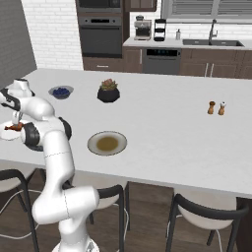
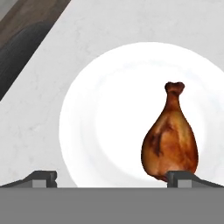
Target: Pick the chicken drumstick and avocado from their plates and place them in the bowl. Then put the bowl in the fridge.
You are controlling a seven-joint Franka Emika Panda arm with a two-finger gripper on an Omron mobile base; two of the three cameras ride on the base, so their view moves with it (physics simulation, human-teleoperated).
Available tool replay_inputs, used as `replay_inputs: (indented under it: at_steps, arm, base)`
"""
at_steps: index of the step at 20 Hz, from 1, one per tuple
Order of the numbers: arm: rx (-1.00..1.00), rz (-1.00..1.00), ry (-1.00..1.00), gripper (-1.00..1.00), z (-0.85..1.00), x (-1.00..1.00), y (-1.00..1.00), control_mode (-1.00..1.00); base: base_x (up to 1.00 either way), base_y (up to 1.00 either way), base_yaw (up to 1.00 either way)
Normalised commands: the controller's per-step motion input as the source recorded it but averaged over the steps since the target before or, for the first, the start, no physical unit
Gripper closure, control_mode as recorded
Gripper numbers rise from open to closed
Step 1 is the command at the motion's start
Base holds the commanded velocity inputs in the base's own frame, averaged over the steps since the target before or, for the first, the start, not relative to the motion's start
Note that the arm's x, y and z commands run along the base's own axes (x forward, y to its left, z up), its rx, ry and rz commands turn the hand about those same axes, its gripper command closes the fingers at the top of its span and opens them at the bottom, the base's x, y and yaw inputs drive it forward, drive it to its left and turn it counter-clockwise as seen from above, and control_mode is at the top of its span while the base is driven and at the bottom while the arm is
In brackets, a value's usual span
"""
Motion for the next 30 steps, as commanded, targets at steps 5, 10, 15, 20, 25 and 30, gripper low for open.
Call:
replay_inputs:
  at_steps: [5,10,15,20,25,30]
  arm:
    - [0.00,0.00,0.00,-1.00,-0.08,0.00,0.00,-1.00]
    - [0.00,0.00,-0.03,-1.00,-0.02,0.00,0.00,-1.00]
    - [0.00,0.00,-0.01,-1.00,0.00,0.00,-0.11,-1.00]
    - [0.00,0.00,0.00,-1.00,0.00,0.04,-0.13,-1.00]
    - [0.00,0.00,0.00,-1.00,0.00,0.03,-0.02,-1.00]
    - [0.00,0.00,0.00,-1.00,0.00,0.01,0.00,-1.00]
  base:
    - [0.00,0.00,0.00]
    - [0.00,0.00,0.00]
    - [0.00,0.00,0.00]
    - [0.00,0.00,0.00]
    - [0.00,0.00,0.00]
    - [0.00,0.00,0.00]
